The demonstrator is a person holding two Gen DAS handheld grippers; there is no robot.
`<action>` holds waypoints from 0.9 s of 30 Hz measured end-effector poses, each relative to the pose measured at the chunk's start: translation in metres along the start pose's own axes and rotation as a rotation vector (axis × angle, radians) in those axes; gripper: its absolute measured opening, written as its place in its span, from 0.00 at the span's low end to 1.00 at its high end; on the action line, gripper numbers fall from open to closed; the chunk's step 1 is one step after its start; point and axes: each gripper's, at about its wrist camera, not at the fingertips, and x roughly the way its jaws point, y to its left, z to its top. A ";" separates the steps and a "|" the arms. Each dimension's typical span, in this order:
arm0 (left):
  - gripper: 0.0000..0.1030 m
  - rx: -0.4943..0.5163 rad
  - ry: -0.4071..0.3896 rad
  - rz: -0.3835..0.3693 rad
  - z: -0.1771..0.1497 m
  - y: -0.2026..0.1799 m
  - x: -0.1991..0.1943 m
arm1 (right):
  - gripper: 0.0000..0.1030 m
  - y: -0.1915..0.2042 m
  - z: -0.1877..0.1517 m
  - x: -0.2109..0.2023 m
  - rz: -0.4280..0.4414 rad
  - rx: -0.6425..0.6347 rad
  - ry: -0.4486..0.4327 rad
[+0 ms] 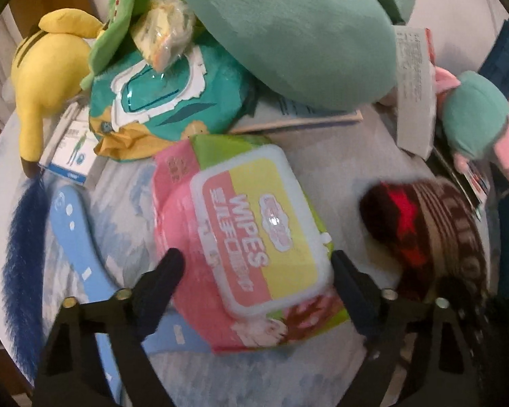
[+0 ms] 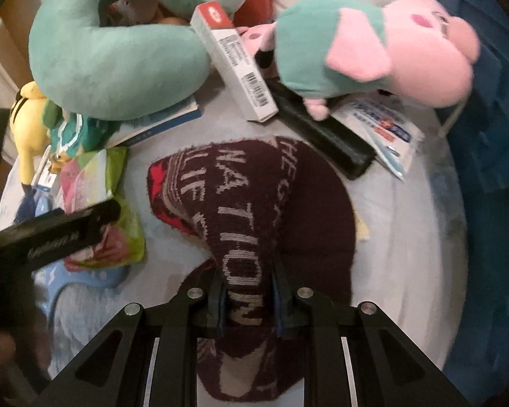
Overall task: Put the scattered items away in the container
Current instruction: 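Close the left tool on the WIPES pack while the right tool grips the maroon beanie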
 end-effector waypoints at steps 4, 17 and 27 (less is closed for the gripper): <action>0.84 0.025 -0.012 0.023 -0.004 -0.007 0.008 | 0.19 0.007 0.000 0.007 0.000 -0.005 0.010; 0.78 0.157 -0.048 0.122 -0.026 -0.031 0.023 | 0.34 0.013 -0.009 0.014 -0.037 -0.002 -0.008; 0.73 0.186 -0.059 0.094 -0.026 -0.025 0.021 | 0.34 0.025 -0.018 0.010 -0.106 -0.030 -0.034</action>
